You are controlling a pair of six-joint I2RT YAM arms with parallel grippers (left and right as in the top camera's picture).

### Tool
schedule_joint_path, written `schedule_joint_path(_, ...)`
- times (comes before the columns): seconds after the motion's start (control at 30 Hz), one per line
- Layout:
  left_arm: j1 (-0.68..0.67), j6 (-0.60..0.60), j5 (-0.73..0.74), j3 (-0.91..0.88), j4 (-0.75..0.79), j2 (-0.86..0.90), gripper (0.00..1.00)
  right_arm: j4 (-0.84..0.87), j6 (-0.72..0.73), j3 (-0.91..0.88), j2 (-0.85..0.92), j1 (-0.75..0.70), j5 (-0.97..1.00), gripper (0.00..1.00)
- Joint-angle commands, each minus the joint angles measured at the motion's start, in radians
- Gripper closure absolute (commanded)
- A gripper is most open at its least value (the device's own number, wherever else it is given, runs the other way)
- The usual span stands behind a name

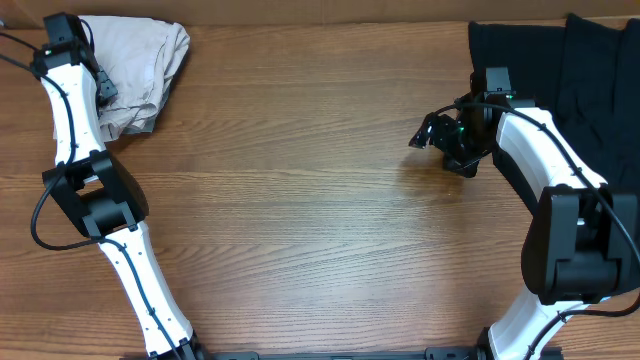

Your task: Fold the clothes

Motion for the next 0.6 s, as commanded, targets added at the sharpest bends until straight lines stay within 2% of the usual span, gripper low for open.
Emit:
schedule_joint_path(0.0,-0.006,0.013,0.117,0.037,-0.032,0.015,0.61,-0.006,-0.023,0.057,-0.061,-0.002,0.035,0.00)
schedule_joint_path(0.07,-0.010,0.013,0.151,0.098,-0.074,-0.055,0.39,-0.051,-0.061,0.160,-0.104,-0.013,0.052,0.00)
schedule_joint_path(0.17,-0.018,0.013,0.183,0.141,-0.116,-0.149,0.20,-0.160,-0.088,0.327,-0.151,-0.016,0.100,0.00)
schedule_joint_path(0.23,-0.027,0.013,0.224,0.160,-0.152,-0.233,0.00,-0.261,-0.087,0.443,-0.190,-0.011,0.181,0.00)
schedule_joint_path(0.4,-0.042,0.013,0.305,0.161,-0.220,-0.404,0.00,-0.463,-0.088,0.653,-0.320,0.010,0.329,0.00)
schedule_joint_path(0.47,-0.048,0.013,0.304,0.161,-0.224,-0.447,0.00,-0.524,-0.087,0.707,-0.385,0.010,0.322,0.00)
schedule_joint_path(0.57,-0.049,0.013,0.304,0.161,-0.224,-0.472,0.00,-0.570,-0.087,0.726,-0.495,0.010,0.204,0.00)
